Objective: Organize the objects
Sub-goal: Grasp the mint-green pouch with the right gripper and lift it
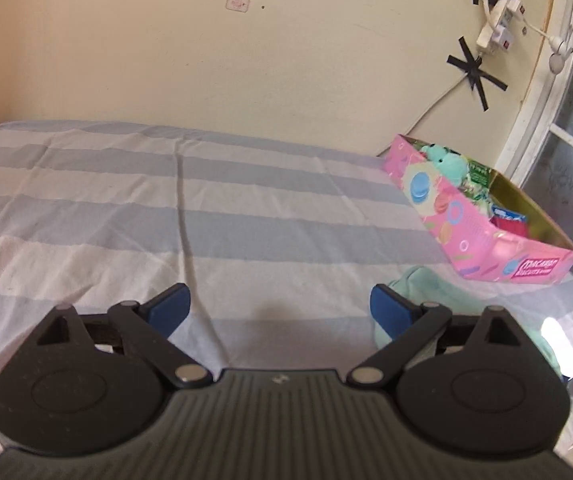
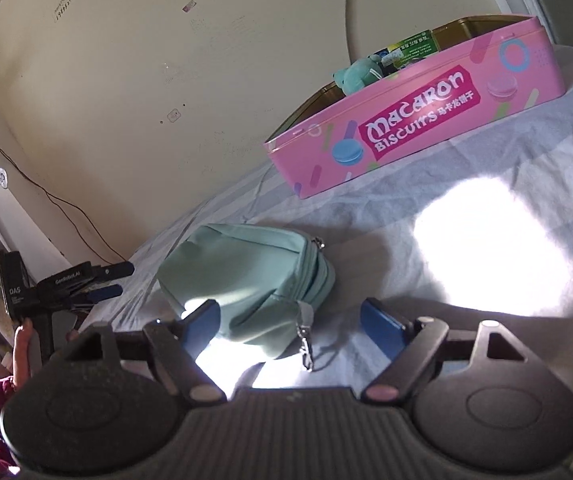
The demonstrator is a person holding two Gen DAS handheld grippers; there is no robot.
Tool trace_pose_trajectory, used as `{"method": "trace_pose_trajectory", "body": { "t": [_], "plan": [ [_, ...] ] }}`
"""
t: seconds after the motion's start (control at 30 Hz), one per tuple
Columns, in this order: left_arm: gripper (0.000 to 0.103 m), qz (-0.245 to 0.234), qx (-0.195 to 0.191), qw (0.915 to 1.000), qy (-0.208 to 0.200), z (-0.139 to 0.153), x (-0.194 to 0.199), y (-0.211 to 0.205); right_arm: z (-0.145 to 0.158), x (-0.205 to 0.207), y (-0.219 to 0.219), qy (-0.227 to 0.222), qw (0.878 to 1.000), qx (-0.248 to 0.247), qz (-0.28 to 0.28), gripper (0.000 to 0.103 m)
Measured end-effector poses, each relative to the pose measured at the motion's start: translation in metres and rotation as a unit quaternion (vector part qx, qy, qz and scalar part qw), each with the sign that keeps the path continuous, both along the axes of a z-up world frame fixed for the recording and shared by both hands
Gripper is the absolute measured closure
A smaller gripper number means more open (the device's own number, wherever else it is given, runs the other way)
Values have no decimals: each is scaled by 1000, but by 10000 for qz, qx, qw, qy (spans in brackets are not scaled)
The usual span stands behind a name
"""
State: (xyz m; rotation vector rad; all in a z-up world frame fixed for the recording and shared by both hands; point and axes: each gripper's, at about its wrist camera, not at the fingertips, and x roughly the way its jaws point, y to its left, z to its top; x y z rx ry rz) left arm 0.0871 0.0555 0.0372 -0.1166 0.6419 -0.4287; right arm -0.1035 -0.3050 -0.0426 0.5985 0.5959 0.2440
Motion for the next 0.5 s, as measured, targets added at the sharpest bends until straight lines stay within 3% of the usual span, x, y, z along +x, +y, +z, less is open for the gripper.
{"method": "trace_pose_trajectory", "body": {
  "t": [0.2, 0.27, 0.33, 0.37, 0.4, 0.5],
  "plan": [
    [9, -675, 28, 9977, 11, -5, 11, -48, 0, 12, 14, 19, 9999, 39, 128, 23],
    [15, -896, 67, 9958, 166, -12, 15, -64, 1, 19, 18, 32, 9999, -9, 143, 24],
    [39, -1098, 216, 9930, 376, -23, 17, -78, 2, 22, 21, 33, 9999, -113, 105, 29],
    [44, -1202, 249, 9912, 496, -28, 17, -84, 2, 24, 23, 39, 9998, -193, 72, 32],
    [48, -1303, 161, 9898, 557, -31, 15, -87, 2, 24, 23, 38, 9997, -222, 55, 34],
    [48, -1193, 432, 9913, 343, -30, 0, -101, 1, 21, 18, 50, 9997, -232, -31, 48]
  ]
}}
